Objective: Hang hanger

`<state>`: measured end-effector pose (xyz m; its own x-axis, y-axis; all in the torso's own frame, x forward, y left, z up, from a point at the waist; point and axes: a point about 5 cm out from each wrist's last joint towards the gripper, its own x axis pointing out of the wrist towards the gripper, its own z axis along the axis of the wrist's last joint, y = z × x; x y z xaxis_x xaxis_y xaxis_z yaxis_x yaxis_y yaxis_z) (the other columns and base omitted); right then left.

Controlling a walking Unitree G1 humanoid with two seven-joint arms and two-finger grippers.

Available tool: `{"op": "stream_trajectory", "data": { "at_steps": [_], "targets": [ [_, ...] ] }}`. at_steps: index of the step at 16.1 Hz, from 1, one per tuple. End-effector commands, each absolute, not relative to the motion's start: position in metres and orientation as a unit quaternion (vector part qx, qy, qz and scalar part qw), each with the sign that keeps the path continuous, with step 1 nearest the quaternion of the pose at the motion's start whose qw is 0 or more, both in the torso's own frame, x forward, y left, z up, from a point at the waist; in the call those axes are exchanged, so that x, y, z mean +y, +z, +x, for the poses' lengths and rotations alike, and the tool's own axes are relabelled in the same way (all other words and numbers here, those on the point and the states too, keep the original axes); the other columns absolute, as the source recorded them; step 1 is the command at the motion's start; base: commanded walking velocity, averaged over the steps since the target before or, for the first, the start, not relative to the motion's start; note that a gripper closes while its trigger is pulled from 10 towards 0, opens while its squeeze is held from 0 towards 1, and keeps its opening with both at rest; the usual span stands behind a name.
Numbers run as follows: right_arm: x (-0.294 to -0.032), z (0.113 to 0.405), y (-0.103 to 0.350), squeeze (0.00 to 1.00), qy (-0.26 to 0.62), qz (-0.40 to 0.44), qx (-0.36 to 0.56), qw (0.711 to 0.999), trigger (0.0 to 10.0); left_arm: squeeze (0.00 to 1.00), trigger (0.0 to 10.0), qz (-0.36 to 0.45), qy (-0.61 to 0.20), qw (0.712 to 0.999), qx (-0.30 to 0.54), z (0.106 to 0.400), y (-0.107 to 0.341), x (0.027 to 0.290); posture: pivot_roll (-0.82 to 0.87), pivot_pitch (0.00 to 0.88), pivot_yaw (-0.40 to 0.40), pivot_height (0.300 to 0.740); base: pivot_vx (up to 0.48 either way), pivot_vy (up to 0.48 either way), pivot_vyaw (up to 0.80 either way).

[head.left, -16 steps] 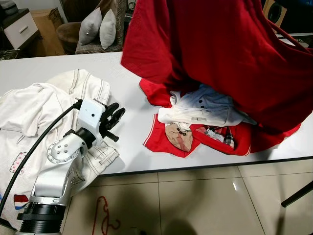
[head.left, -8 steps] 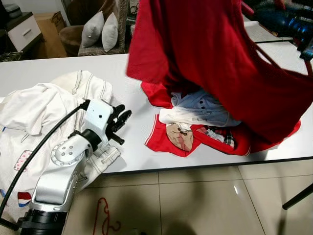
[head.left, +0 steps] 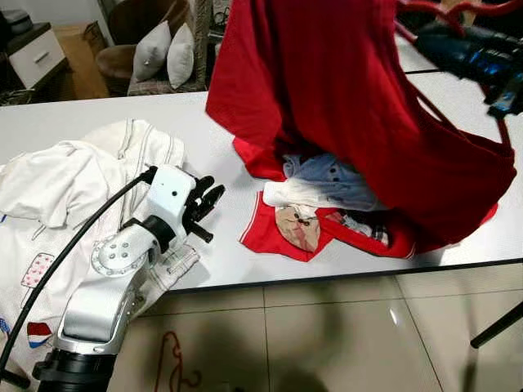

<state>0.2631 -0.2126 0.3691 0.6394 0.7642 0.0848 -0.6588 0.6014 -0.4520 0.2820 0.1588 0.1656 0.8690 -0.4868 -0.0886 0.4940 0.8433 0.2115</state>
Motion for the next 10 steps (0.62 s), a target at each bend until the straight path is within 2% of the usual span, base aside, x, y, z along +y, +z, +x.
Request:
{"op": "stream_trajectory", "data": {
  "at_steps": [1,10],
  "targets": [
    [-0.2107,0.2540,0.3827,0.00,0.403,-0.199,-0.167,0.878,10.0,0.00,10.0,0.117,-0.257,0.959,0.012,0.2815,0.1691,0.1563,-0.03,0.005,0.097,0.740,-0.266,0.000,0.00],
    [-0.2017,0.2474,0.3824,0.00,0.419,-0.190,-0.172,0.871,10.0,0.00,10.0,0.118,-0.260,0.958,0.013,0.2818,0.1690,0.1540,-0.03,0.004,0.100,0.740,-0.320,0.000,0.00]
  ]
}}
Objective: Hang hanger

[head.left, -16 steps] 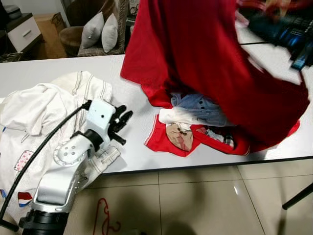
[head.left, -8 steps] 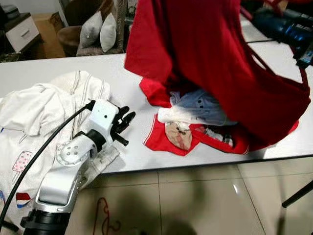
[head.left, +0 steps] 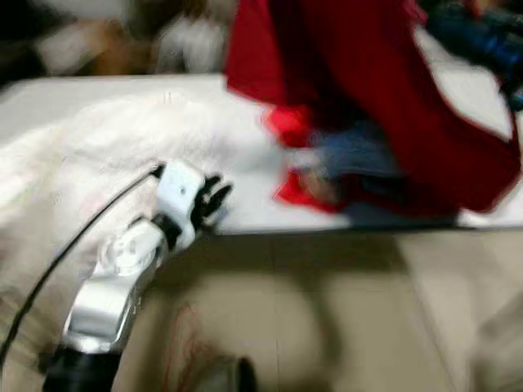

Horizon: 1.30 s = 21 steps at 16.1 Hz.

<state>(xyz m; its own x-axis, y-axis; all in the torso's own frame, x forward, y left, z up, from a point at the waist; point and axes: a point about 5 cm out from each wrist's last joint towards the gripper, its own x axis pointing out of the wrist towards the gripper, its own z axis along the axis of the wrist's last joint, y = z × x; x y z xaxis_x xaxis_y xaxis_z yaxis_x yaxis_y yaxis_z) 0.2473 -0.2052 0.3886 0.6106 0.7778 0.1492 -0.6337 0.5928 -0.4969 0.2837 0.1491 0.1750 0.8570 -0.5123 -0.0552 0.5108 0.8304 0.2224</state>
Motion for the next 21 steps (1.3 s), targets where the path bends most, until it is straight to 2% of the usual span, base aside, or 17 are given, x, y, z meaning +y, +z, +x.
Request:
{"op": "stream_trajectory", "data": {
  "at_steps": [1,5,8,9,11,13,14,18,21],
  "targets": [
    [-0.200,0.245,0.382,0.00,0.424,-0.187,-0.172,0.869,10.0,0.00,10.0,0.117,-0.260,0.958,0.014,0.282,0.169,0.154,-0.03,0.004,0.101,0.740,0.000,0.000,0.00],
    [-0.190,0.224,0.368,0.00,0.474,-0.175,-0.149,0.850,10.0,0.00,10.0,0.128,-0.252,0.959,0.028,0.280,0.161,0.159,-0.04,0.009,0.098,0.740,0.000,0.000,0.00],
    [-0.188,0.219,0.342,0.00,0.483,-0.145,-0.101,0.857,10.0,0.00,10.0,0.133,-0.245,0.959,0.048,0.274,0.153,0.168,-0.04,0.013,0.095,0.740,0.000,0.000,0.00],
    [-0.184,0.218,0.311,0.00,0.476,-0.135,-0.045,0.868,10.0,0.00,10.0,0.156,-0.279,0.942,0.098,0.262,0.137,0.175,-0.03,0.013,0.093,0.740,0.000,0.000,0.00],
    [-0.182,0.215,0.280,0.00,0.466,-0.125,0.015,0.876,10.0,0.00,10.0,0.175,-0.338,0.913,0.147,0.242,0.120,0.179,-0.03,0.013,0.087,0.740,0.000,0.000,0.00],
    [-0.181,0.211,0.249,0.00,0.452,-0.112,0.074,0.882,10.0,0.00,10.0,0.186,-0.375,0.889,0.188,0.223,0.107,0.185,-0.03,0.013,0.077,0.740,0.000,0.000,0.00],
    [-0.181,0.207,0.223,0.00,0.438,-0.132,0.125,0.880,10.0,0.00,10.0,0.196,-0.379,0.881,0.206,0.215,0.102,0.192,-0.02,0.014,0.074,0.740,0.000,0.000,0.00],
    [-0.178,0.199,0.160,0.00,0.398,-0.103,0.203,0.889,10.0,0.00,10.0,0.230,-0.271,0.905,0.233,0.224,0.090,0.231,-0.02,0.012,0.057,0.740,0.000,0.000,0.00],
    [-0.180,0.189,0.124,0.00,0.386,-0.110,0.258,0.879,10.0,0.00,10.0,0.214,-0.253,0.920,0.211,0.229,0.095,0.228,-0.02,0.009,0.053,0.740,0.000,0.000,0.00]
  ]
}}
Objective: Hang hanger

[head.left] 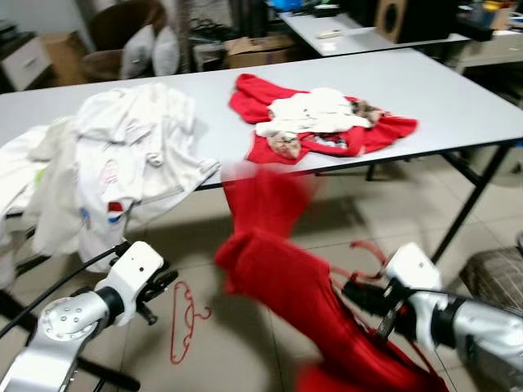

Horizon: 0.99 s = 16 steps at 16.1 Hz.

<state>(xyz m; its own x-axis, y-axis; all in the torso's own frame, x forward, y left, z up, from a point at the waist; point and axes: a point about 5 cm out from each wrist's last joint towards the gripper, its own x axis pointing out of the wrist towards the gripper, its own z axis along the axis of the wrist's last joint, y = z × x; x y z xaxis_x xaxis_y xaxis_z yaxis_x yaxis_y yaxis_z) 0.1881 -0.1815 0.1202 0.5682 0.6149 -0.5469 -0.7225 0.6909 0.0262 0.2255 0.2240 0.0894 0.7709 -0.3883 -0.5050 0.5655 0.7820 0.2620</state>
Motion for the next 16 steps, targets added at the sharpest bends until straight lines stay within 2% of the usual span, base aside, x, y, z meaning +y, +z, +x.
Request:
{"op": "stream_trajectory", "data": {
  "at_steps": [1,4,5,7,9,11,12,14,16],
  "targets": [
    [-0.177,0.184,0.100,0.00,0.362,-0.100,0.270,0.887,10.0,0.00,10.0,0.204,-0.235,0.931,0.190,0.235,0.095,0.221,-0.02,0.013,0.053,0.740,0.000,0.000,0.00],
    [-0.180,0.192,0.085,0.00,0.284,-0.128,0.233,0.921,10.0,0.00,10.0,0.178,-0.219,0.950,0.135,0.246,0.102,0.203,-0.02,0.025,0.055,0.740,0.000,0.000,0.00],
    [-0.179,0.200,0.097,0.00,0.267,-0.116,0.169,0.942,10.0,0.00,10.0,0.163,-0.222,0.956,0.102,0.251,0.109,0.193,-0.02,0.027,0.055,0.740,0.000,0.000,0.00],
    [-0.178,0.206,0.112,0.00,0.268,-0.084,0.106,0.954,10.0,0.00,10.0,0.134,-0.221,0.963,0.074,0.260,0.118,0.184,-0.03,0.027,0.060,0.740,0.000,0.000,0.00],
    [-0.177,0.203,0.118,0.00,0.346,-0.073,0.094,0.931,10.0,0.00,10.0,0.127,-0.237,0.962,0.053,0.269,0.128,0.178,-0.03,0.028,0.059,0.740,0.000,0.000,0.00],
    [-0.181,0.202,0.112,0.00,0.382,-0.094,0.136,0.909,10.0,0.00,10.0,0.147,-0.239,0.958,0.064,0.273,0.122,0.175,-0.04,0.030,0.051,0.740,0.000,0.000,0.00],
    [-0.183,0.204,0.108,0.00,0.375,-0.105,0.144,0.910,10.0,0.00,10.0,0.147,-0.234,0.959,0.068,0.273,0.119,0.174,-0.04,0.030,0.051,0.740,0.000,0.000,0.00],
    [-0.184,0.209,0.098,0.00,0.317,-0.101,0.148,0.931,10.0,0.00,10.0,0.108,-0.190,0.972,0.090,0.269,0.108,0.169,-0.03,0.036,0.033,0.740,0.000,0.000,0.00],
    [-0.179,0.207,0.092,0.00,0.297,-0.098,0.147,0.938,10.0,0.00,10.0,0.078,-0.189,0.974,0.093,0.258,0.104,0.160,-0.03,0.040,0.029,0.740,0.000,0.000,0.00]
  ]
}}
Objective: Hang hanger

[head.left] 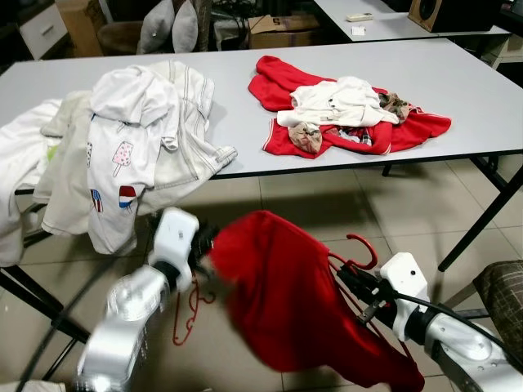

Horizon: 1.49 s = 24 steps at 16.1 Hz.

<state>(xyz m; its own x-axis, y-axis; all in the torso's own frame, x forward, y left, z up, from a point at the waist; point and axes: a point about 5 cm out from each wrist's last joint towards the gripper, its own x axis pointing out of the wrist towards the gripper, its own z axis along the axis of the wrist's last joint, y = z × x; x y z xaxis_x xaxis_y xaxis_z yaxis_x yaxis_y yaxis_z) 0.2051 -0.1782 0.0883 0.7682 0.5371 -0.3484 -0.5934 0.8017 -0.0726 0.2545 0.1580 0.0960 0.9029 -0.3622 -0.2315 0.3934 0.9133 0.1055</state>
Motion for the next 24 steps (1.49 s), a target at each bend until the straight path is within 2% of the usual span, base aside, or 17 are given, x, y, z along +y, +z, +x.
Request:
{"op": "stream_trajectory", "data": {
  "at_steps": [1,5,9,12,13,17,20,24],
  "targets": [
    [-0.178,0.207,0.093,0.00,0.295,-0.100,0.144,0.939,10.0,0.00,10.0,0.073,-0.183,0.976,0.092,0.254,0.102,0.160,-0.03,0.047,0.025,0.740,0.000,0.000,0.00],
    [-0.171,0.202,0.080,0.00,0.276,-0.122,0.149,0.942,10.0,0.00,10.0,0.096,-0.126,0.981,0.111,0.228,0.087,0.169,-0.02,0.051,-0.030,0.740,0.000,0.000,0.60],
    [-0.172,0.208,0.079,0.00,0.262,-0.117,0.146,0.947,10.0,0.00,10.0,0.080,-0.102,0.985,0.115,0.219,0.087,0.165,0.00,0.064,-0.061,0.740,0.000,0.000,0.80],
    [-0.176,0.211,0.080,0.00,0.246,-0.109,0.142,0.952,10.0,0.00,10.0,0.078,-0.107,0.984,0.116,0.215,0.088,0.161,0.00,0.076,-0.042,0.740,0.000,0.000,0.80],
    [-0.176,0.212,0.080,0.00,0.234,-0.108,0.139,0.956,10.0,0.00,10.0,0.069,-0.107,0.985,0.114,0.218,0.089,0.162,0.00,0.062,-0.007,0.740,0.000,0.000,0.80],
    [-0.177,0.215,0.076,0.00,0.182,-0.077,0.140,0.970,10.0,0.00,10.0,0.065,-0.100,0.988,0.099,0.235,0.098,0.170,0.02,0.049,0.005,0.740,0.000,0.000,0.80],
    [-0.167,0.218,0.075,0.00,0.214,-0.071,0.138,0.964,10.0,0.00,10.0,0.041,-0.069,0.992,0.095,0.232,0.105,0.173,0.05,0.077,-0.030,0.740,0.000,-0.375,0.80],
    [-0.168,0.222,0.074,0.00,0.245,-0.079,0.139,0.956,10.0,0.00,10.0,0.052,-0.065,0.991,0.106,0.220,0.097,0.174,0.07,0.041,-0.054,0.740,0.000,-0.374,0.79]
  ]
}}
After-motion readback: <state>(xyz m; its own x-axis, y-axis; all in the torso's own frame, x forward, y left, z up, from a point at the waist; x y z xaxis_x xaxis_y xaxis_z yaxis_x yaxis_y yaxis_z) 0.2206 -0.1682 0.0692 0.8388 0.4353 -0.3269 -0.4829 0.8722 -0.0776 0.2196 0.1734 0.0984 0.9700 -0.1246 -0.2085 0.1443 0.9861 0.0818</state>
